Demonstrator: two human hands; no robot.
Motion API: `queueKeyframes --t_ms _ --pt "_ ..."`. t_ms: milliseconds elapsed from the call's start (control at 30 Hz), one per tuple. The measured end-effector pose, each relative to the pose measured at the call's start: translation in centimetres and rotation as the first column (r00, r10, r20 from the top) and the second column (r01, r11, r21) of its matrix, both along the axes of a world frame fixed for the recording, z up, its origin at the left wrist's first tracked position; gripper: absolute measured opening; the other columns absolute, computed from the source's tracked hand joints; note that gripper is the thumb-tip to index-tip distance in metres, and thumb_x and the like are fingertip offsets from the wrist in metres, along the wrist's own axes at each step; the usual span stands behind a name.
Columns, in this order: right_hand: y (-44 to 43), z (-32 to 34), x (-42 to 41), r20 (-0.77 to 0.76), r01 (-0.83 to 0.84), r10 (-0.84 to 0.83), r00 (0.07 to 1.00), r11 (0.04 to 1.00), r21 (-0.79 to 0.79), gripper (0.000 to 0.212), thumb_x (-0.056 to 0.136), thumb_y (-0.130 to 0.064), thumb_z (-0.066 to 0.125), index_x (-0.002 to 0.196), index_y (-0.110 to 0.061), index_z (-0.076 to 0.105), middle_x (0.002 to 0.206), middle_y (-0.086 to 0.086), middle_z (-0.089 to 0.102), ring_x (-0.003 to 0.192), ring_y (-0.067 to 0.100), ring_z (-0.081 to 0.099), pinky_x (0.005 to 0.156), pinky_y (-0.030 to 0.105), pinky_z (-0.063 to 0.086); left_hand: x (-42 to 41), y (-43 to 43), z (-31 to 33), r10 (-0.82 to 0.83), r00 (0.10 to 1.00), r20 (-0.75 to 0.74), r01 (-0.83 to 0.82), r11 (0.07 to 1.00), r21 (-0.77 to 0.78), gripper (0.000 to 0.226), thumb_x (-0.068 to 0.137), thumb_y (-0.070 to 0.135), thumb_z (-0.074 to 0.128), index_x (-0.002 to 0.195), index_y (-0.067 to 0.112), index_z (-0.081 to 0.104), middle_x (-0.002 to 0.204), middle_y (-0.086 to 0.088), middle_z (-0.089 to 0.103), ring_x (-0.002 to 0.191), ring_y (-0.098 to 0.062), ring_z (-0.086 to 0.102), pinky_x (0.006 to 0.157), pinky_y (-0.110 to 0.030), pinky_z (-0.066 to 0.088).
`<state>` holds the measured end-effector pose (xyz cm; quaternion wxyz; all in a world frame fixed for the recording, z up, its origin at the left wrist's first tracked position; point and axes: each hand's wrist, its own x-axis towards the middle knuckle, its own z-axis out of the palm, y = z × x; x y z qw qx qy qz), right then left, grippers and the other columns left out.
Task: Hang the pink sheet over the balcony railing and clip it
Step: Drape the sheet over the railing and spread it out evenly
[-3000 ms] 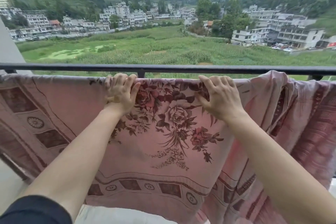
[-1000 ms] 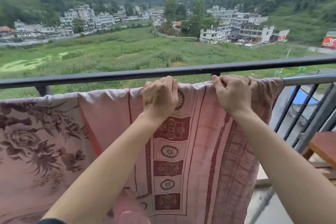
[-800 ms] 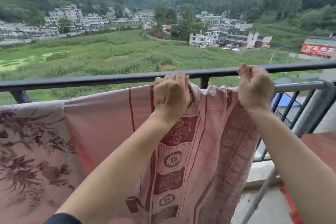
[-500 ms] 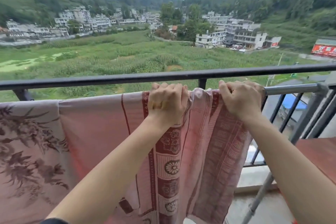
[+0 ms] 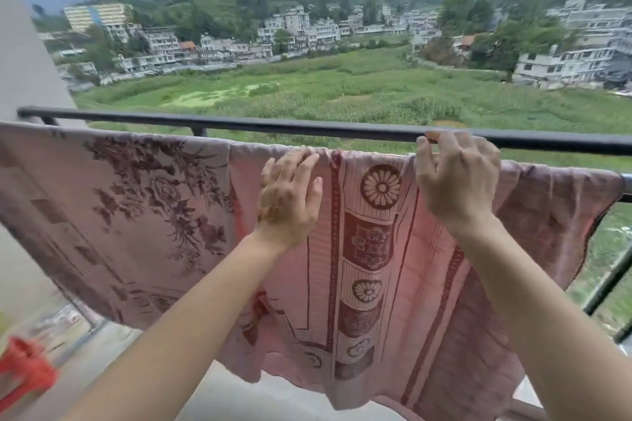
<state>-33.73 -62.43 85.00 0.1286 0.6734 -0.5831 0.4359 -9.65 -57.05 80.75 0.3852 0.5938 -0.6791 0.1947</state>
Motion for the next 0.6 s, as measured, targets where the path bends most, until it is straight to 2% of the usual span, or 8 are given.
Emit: queueKeyframes --t_ms 100,167,267,333,400,467,600 --pt "1.0 0.3 6.4 -0.059 -0.156 0.157 0.986 0.988 0.011 0.042 0.101 -0.042 0.043 0.117 -0.009 0.064 0.118 0.015 0.066 0.112 0.034 0.057 0.102 0.047 0.038 6.5 0.5 0.5 0.161 0.987 -0.021 -0.161 0.986 0.036 0.048 0.095 0.030 0.040 0.140 0.015 0.046 0.150 -0.010 0.041 0.139 -0.027 0.034 0.116 -0.050 0.023" --pt "1.4 0.2 10.6 -0.109 -0.226 0.227 0.968 0.974 0.016 0.043 0.101 -0.043 0.043 0.124 -0.012 0.062 0.121 0.012 0.065 0.113 0.030 0.058 0.098 0.046 0.042 10.6 0.1 1.0 0.252 0.968 -0.021 -0.248 0.962 0.111 0.054 0.095 0.034 0.033 0.146 0.016 0.038 0.157 -0.011 0.030 0.144 -0.027 0.025 0.118 -0.049 0.018" --pt "1.1 0.0 16.7 -0.186 -0.276 0.280 0.942 0.960 0.048 0.045 0.100 -0.044 0.039 0.129 -0.015 0.059 0.122 0.008 0.065 0.110 0.028 0.059 0.094 0.045 0.046 16.2 -1.3 1.6 0.291 0.956 0.037 -0.293 0.937 0.188 0.055 0.100 0.040 0.024 0.154 0.027 0.021 0.163 -0.005 0.012 0.149 -0.023 0.011 0.120 -0.048 0.007" --pt "0.7 -0.3 20.5 -0.251 -0.278 0.286 0.925 0.958 0.066 0.050 0.101 -0.045 0.034 0.135 -0.015 0.055 0.124 0.007 0.064 0.109 0.028 0.060 0.093 0.045 0.046 19.5 -2.4 1.8 0.307 0.948 0.081 -0.318 0.918 0.239 0.053 0.103 0.047 0.017 0.154 0.036 0.011 0.164 -0.001 0.007 0.150 -0.020 0.005 0.120 -0.048 0.000" --pt "0.2 -1.2 23.2 -0.315 -0.269 0.277 0.908 0.961 0.068 0.054 0.103 -0.050 0.029 0.140 -0.017 0.051 0.123 0.006 0.065 0.108 0.029 0.061 0.094 0.047 0.045 22.6 -3.2 1.4 0.319 0.945 0.073 -0.326 0.902 0.284 0.054 0.101 0.054 0.012 0.153 0.039 0.014 0.163 0.002 0.013 0.150 -0.018 0.005 0.120 -0.050 -0.002" --pt "-0.7 -2.0 24.0 -0.382 -0.233 0.238 0.893 0.971 0.060 0.052 0.103 -0.053 0.028 0.137 -0.022 0.052 0.116 0.006 0.066 0.102 0.029 0.061 0.092 0.045 0.043 25.2 -3.5 0.5 0.304 0.952 0.049 -0.305 0.912 0.275 0.053 0.101 0.054 0.011 0.151 0.040 0.023 0.161 0.005 0.019 0.149 -0.017 0.008 0.119 -0.053 0.004" --pt "-2.1 -2.9 20.9 -0.442 -0.125 0.098 0.892 0.992 -0.033 0.041 0.106 -0.046 0.033 0.127 -0.023 0.058 0.094 0.005 0.064 0.082 0.027 0.057 0.081 0.040 0.039 29.0 -3.9 -1.2 0.319 0.947 -0.034 -0.305 0.927 0.217 0.057 0.098 0.056 0.010 0.148 0.039 0.028 0.161 0.005 0.019 0.149 -0.016 0.011 0.115 -0.056 0.016"
